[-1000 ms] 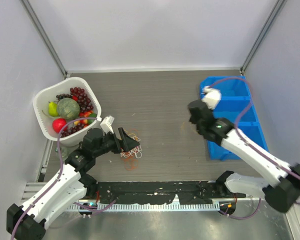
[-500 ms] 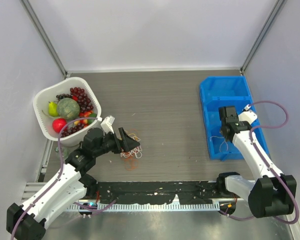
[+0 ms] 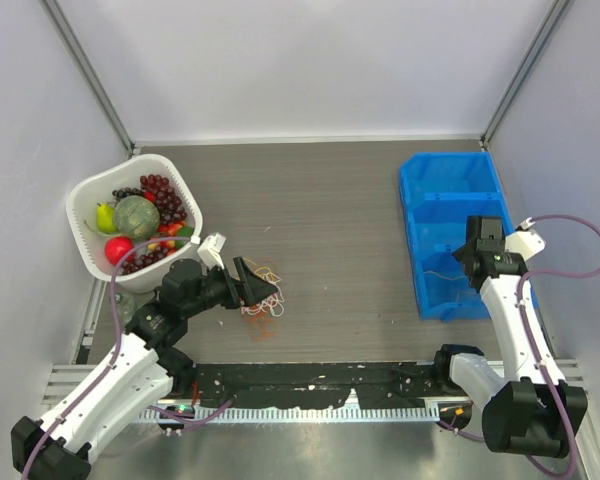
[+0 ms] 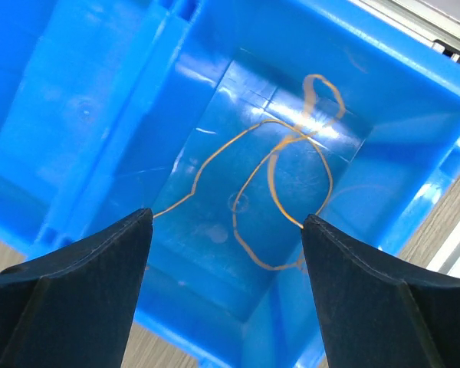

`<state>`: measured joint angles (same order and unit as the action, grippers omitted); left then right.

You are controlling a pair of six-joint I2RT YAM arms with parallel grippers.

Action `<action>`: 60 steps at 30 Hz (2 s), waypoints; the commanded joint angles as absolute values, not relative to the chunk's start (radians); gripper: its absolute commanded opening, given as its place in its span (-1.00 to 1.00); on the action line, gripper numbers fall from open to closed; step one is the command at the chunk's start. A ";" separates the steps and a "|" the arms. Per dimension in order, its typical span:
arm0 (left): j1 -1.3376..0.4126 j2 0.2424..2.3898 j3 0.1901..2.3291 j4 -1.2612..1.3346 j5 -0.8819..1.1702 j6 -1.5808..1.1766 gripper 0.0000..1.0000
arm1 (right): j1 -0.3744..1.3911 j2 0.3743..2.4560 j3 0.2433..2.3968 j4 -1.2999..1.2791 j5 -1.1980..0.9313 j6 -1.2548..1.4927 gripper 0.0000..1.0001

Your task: Untangle the cables

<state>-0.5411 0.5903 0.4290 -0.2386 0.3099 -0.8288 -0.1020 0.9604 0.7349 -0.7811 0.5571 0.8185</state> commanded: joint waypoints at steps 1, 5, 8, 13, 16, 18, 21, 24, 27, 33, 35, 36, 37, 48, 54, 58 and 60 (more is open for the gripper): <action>-0.537 0.601 0.451 -0.193 0.321 -0.822 0.65 | -0.104 0.943 0.899 -0.941 0.503 0.813 0.68; -0.537 0.626 0.465 -0.208 0.313 -0.810 0.65 | -0.104 0.914 0.920 -0.982 0.407 0.763 0.68; -0.538 0.655 0.475 -0.253 0.258 -0.813 0.62 | -0.104 0.874 0.910 -0.928 0.272 0.645 0.68; -0.538 0.736 0.537 -0.392 0.144 -0.825 0.57 | -0.103 0.830 0.926 -0.903 0.199 0.641 0.68; -0.537 0.775 0.554 -0.405 0.161 -0.813 0.56 | -0.103 0.831 0.983 -0.933 0.164 0.664 0.68; -0.538 0.779 0.552 -0.396 0.167 -0.816 0.56 | -0.101 0.862 1.014 -0.972 0.132 0.658 0.68; -0.538 0.755 0.548 -0.397 0.129 -0.827 0.55 | -0.074 0.862 1.003 -0.911 -0.042 0.508 0.68; -0.538 0.707 0.534 -0.439 0.019 -0.865 0.55 | 0.039 0.845 0.919 -0.736 -0.314 0.428 0.66; -0.537 0.648 0.494 -0.419 -0.038 -0.888 0.55 | 0.413 0.906 0.894 -0.606 -0.171 0.468 0.59; -0.538 0.601 0.479 -0.472 -0.061 -0.928 0.47 | 0.866 1.225 0.888 -0.145 -0.089 0.466 0.47; -0.538 0.577 0.460 -0.477 -0.054 -0.951 0.45 | 0.891 1.339 0.900 -0.031 -0.123 0.475 0.15; -0.537 0.563 0.453 -0.477 -0.042 -0.963 0.45 | 0.897 1.418 0.922 -0.006 -0.158 0.483 -0.04; -0.538 0.552 0.442 -0.477 -0.032 -0.972 0.45 | 0.899 1.454 0.931 0.050 -0.178 0.501 -0.12; -0.538 0.646 0.387 -0.451 0.117 -0.995 0.29 | 1.023 1.617 0.861 0.256 -0.196 0.511 -0.06; -0.537 0.629 0.376 -0.445 0.069 -1.015 0.32 | 1.133 1.554 0.818 0.268 -0.095 0.473 -0.01; -0.537 0.607 0.385 -0.471 0.012 -1.022 0.34 | 1.190 1.551 0.775 0.339 -0.054 0.511 0.11; -0.538 0.600 0.391 -0.488 0.008 -1.020 0.34 | 1.204 1.569 0.750 0.389 -0.057 0.531 0.17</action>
<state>-0.5411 0.6201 0.3752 -0.4713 0.0578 -1.0119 1.1751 1.5860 0.7925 0.2493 -0.1032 0.5045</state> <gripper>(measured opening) 0.670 0.560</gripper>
